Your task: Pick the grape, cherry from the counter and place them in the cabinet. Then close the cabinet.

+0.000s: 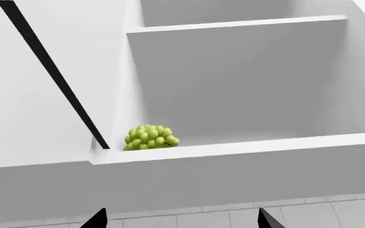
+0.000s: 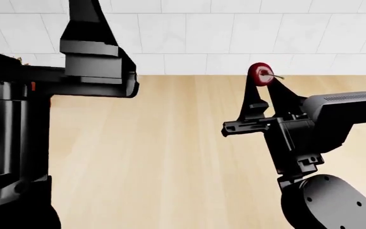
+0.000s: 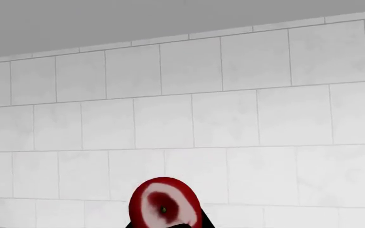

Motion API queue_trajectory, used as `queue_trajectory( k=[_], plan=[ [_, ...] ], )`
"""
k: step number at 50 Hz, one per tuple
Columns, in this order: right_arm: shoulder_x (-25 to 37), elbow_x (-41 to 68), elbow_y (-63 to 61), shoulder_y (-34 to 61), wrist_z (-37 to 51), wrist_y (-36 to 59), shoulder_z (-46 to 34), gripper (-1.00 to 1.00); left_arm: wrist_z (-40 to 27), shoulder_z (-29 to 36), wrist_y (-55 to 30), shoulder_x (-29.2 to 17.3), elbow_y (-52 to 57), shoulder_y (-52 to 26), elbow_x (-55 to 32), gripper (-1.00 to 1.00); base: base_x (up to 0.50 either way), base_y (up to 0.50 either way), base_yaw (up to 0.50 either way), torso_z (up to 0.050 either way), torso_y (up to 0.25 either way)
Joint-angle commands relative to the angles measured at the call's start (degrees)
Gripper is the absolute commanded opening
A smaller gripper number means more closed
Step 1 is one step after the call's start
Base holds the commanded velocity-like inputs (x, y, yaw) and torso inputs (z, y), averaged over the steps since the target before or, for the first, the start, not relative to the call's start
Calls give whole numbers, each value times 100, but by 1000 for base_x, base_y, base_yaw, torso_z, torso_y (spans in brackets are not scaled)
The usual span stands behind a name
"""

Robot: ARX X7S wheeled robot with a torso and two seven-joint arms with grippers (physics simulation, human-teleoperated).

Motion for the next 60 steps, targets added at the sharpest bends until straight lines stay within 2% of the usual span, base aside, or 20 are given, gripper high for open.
queue_trajectory(
  k=[1,6,10,15,22,32,49,60],
  plan=[
    [6,-64,-19,24,15,51,-16,-100,115,820,977,-311,27,259,688,100,0,0,0,0,0],
    [41,-20,-138,110,70,137,-7,-100,144,947,1094,-296,42,178,744,100,0,0,0,0,0],
    [179,220,-385,537,146,465,72,-100,5,1366,1337,-403,67,-153,719,100,0,0,0,0,0],
    [356,1061,-514,2048,105,1331,227,-100,-191,1834,1726,-637,68,-586,613,100,0,0,0,0,0],
    [156,1696,268,4365,-362,2248,143,-100,-480,2555,2177,-839,62,-1193,489,100,0,0,0,0,0],
    [-29,1990,1226,6249,-954,2909,22,-100,-596,3080,2567,-937,55,-1587,507,100,0,0,0,0,0],
    [-682,980,2829,7614,-1717,2688,-656,-100,-867,4005,3091,-988,65,-2149,698,100,0,0,0,0,0],
    [-1410,63,5795,8724,-2689,2124,-1163,-100,-1171,4825,3504,-977,64,-2678,904,100,0,0,0,0,0]
  ],
)
